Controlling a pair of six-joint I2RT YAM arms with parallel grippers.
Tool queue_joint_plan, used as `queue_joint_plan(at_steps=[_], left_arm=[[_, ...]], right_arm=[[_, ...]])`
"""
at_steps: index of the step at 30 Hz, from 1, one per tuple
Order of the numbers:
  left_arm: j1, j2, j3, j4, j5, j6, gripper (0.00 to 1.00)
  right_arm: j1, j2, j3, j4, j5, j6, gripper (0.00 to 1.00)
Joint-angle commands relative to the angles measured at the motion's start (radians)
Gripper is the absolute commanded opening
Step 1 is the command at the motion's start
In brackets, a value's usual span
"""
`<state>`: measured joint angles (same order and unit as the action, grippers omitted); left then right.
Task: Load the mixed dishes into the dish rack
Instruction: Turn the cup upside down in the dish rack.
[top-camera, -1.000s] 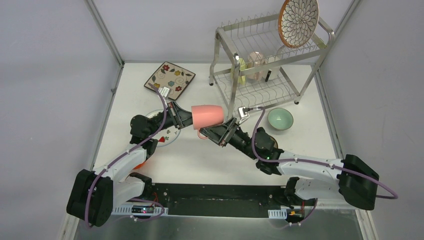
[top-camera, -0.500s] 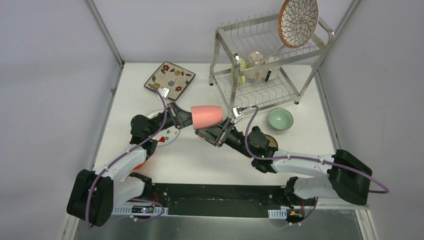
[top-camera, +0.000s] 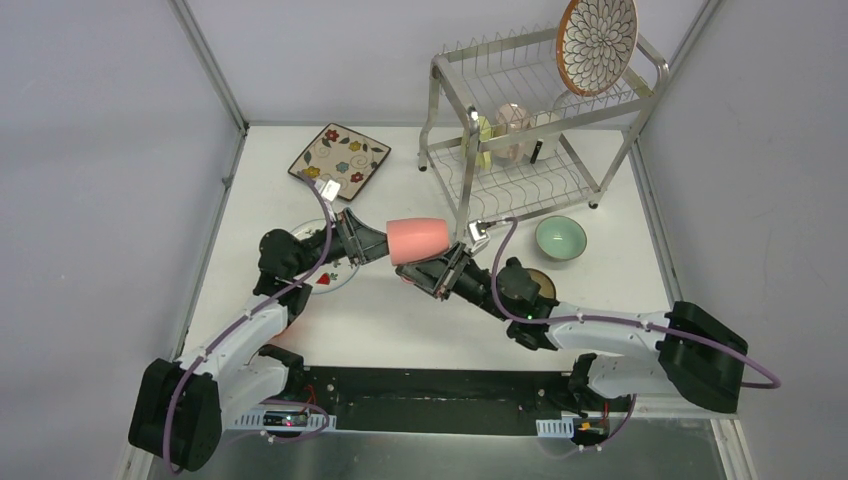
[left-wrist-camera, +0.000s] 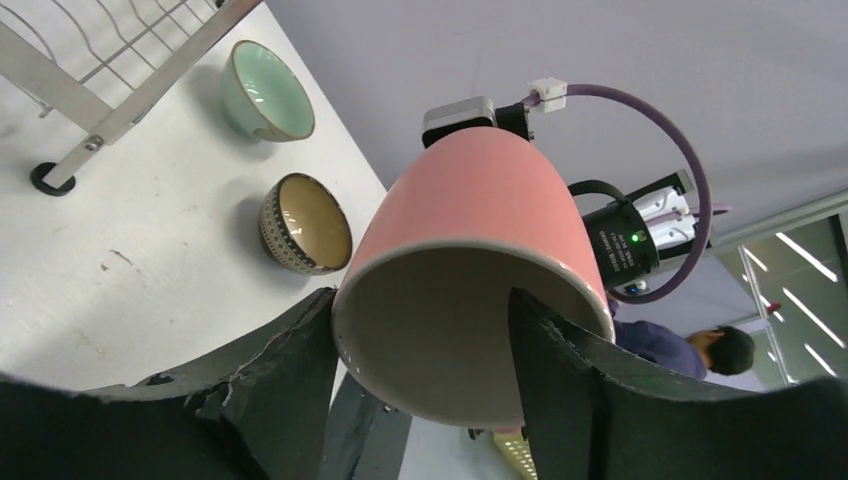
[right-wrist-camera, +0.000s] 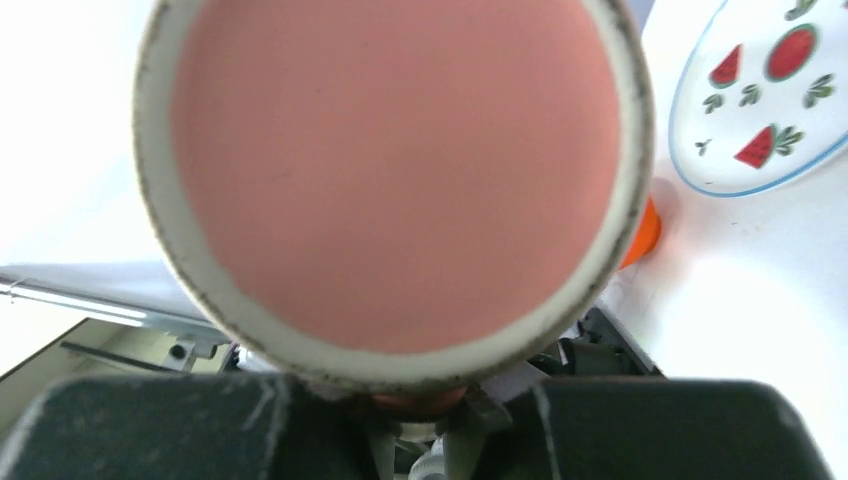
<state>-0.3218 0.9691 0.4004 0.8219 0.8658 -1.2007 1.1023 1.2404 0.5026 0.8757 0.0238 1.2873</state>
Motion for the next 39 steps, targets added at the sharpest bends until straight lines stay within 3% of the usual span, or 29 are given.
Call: queue_joint_plan(at_steps=[1,5,8,19,24,29,34,39], left_arm=[[-0.005,-0.088,0.082,-0.156,0.031,0.14,0.66],[-0.005,-0.19,0.174,-0.471,0.019,0.345,0.86],[-0.005,-0.24,0.259,-0.705,-0.026,0.515,0.98],[-0.005,-0.286,0.412,-1.105,-0.156,0.87,0.99],[-0.005,-0.302,0.439,-1.205,-0.244,0.975,0.99],[-0.005,-0.296,0.449,-1.237,-0.314,0.993,0.99],[-0.005,-0.28,0.447,-1.253,-0.322,0.987,0.99],[-0.005,-0.315,0.433,-1.263,-0.327,0.989,0.99]], right_arm=[[-0.023,-0.118,-0.001,-0.072,0.129,-0.079,0.0],[-0.024,-0.217,0.01,-0.297,0.136,-0.083,0.0],[-0.024,-0.26,0.007,-0.362,0.252,-0.166,0.0],[-0.024,-0.384,0.028,-0.669,0.326,-0.246,0.0],[-0.026,-0.462,0.119,-0.93,0.507,-0.49,0.0],[-0.054,-0.412,0.257,-1.166,0.609,-0.674,0.0],[-0.089,-0.35,0.302,-1.191,0.702,-0.755,0.0],[-0.175,-0.292,0.298,-1.106,0.627,-0.913,0.0]])
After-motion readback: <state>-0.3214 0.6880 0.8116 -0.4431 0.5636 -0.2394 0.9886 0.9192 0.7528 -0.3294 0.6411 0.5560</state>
